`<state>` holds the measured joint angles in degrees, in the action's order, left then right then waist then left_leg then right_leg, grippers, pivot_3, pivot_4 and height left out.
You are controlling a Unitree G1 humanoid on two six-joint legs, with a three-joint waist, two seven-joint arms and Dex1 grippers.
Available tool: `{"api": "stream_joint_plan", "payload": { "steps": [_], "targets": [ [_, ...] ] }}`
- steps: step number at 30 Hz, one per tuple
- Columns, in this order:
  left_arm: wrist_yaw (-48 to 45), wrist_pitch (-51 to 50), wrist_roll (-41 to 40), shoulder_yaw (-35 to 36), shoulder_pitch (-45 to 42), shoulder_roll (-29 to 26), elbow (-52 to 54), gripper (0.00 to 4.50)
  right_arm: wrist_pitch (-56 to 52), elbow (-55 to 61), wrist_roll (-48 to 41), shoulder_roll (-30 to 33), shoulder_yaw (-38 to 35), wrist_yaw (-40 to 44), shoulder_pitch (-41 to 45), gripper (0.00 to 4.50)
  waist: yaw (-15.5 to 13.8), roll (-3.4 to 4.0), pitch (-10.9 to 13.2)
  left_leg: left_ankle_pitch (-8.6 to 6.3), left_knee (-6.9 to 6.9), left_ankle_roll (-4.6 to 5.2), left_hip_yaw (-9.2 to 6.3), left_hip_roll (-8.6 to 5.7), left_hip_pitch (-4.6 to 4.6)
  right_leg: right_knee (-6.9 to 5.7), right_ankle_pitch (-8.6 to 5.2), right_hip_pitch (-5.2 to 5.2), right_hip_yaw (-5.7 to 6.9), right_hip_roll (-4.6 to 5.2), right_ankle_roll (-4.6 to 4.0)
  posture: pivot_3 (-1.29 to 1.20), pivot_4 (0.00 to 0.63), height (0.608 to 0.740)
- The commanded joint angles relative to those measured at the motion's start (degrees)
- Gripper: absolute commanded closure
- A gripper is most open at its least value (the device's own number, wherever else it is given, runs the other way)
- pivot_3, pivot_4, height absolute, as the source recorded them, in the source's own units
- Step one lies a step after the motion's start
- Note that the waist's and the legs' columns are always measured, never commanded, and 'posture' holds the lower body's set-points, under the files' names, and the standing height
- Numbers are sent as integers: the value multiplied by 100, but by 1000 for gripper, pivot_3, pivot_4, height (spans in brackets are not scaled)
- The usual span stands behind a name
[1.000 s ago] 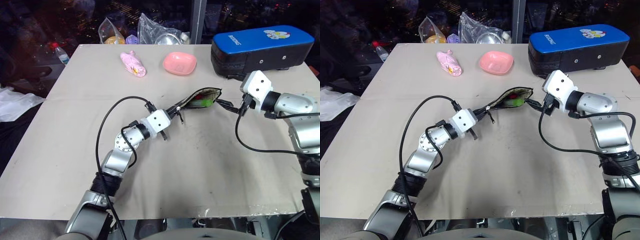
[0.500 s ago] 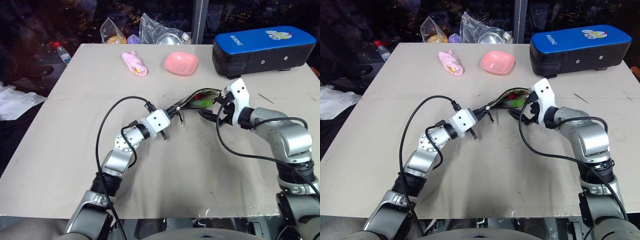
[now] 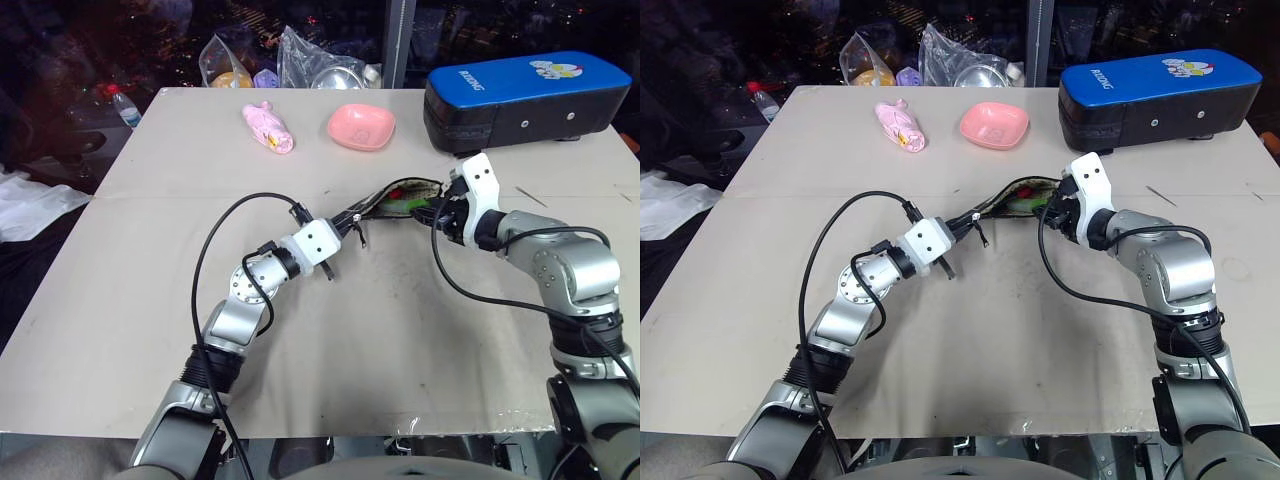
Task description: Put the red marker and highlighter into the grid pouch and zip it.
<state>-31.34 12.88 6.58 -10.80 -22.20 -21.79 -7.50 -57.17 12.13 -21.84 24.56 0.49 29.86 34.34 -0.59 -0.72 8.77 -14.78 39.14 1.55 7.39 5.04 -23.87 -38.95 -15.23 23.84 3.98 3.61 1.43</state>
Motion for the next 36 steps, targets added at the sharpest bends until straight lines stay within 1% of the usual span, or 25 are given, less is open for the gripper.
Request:
{"api": "stream_joint_plan", "payload": {
  "steps": [1,3,7,8,15,20,23,25,27,28,31,32,33,36],
  "targets": [
    [48,106,-24,68,-5,-22,146,4500,244,35,-220,139,-73,389,246,3767,0,0,0,0,0,0,0,0,0,0,0,0,0,0,0,0,150,717],
    [18,125,-32,63,2,-42,156,4500,306,-28,-379,243,-99,717,312,3767,0,0,0,-1,0,1,0,0,0,1,0,0,0,0,0,0,150,717],
    [-150,340,21,-18,-27,-186,157,4500,329,-327,-588,641,74,1496,483,3767,-2,0,0,-5,-1,8,0,0,0,3,0,0,1,1,0,0,150,717],
    [-179,402,52,-46,-44,-221,141,4500,298,-409,-660,684,88,1632,538,3767,-1,0,0,-12,-2,21,0,0,0,3,0,0,1,0,0,0,150,717],
    [-360,741,73,-166,-92,-294,64,4500,187,-1293,-816,788,311,2365,1068,3767,0,0,0,-12,-2,21,1,0,0,2,0,0,1,0,-1,0,150,717],
    [-381,864,18,-94,-79,-291,63,4500,-321,-1964,-1154,663,349,2855,1440,3767,-3,0,0,-12,-2,21,2,1,0,3,0,1,1,1,-1,0,150,717],
    [-369,893,-57,-51,-23,-256,143,4500,-90,-2490,-903,424,594,2877,1600,3767,-1,0,0,-12,-2,21,1,1,0,3,0,1,1,1,-1,0,150,717],
    [-321,848,-21,-38,-8,-248,156,4500,194,-2758,-720,277,593,2737,1680,3767,10,1,0,-12,-2,21,2,1,0,2,0,1,1,1,-1,0,150,717],
    [-254,790,28,-10,3,-242,152,4500,531,-2960,-500,210,587,2613,1743,2706,9,1,0,-11,-2,19,3,1,-1,1,0,3,1,1,-1,0,150,717],
    [-226,758,33,6,10,-234,148,4500,670,-3017,-413,228,600,2632,1763,2408,5,1,0,-10,-3,17,3,1,-2,2,0,4,2,1,-1,0,150,717],
    [-160,668,-42,44,35,-184,137,4500,914,-2995,-266,357,524,2625,1774,974,-13,1,1,-1,-3,2,4,1,-5,4,0,5,2,3,0,0,150,717],
    [-132,631,-62,54,46,-164,140,4500,914,-2913,-258,441,473,2629,1753,590,-13,1,1,-1,-3,2,4,0,-5,4,0,4,2,4,0,0,150,717],
    [-102,585,-77,65,60,-140,147,4500,831,-2765,-312,564,395,2657,1711,95,-15,2,1,-1,-2,2,5,0,-6,4,0,5,2,4,0,0,150,717],
    [-57,505,-85,77,97,-90,157,4500,526,-2201,-563,962,216,2820,1501,95,-6,2,1,-1,-3,2,4,0,-7,4,0,6,2,5,0,0,150,717]
  ]
}}
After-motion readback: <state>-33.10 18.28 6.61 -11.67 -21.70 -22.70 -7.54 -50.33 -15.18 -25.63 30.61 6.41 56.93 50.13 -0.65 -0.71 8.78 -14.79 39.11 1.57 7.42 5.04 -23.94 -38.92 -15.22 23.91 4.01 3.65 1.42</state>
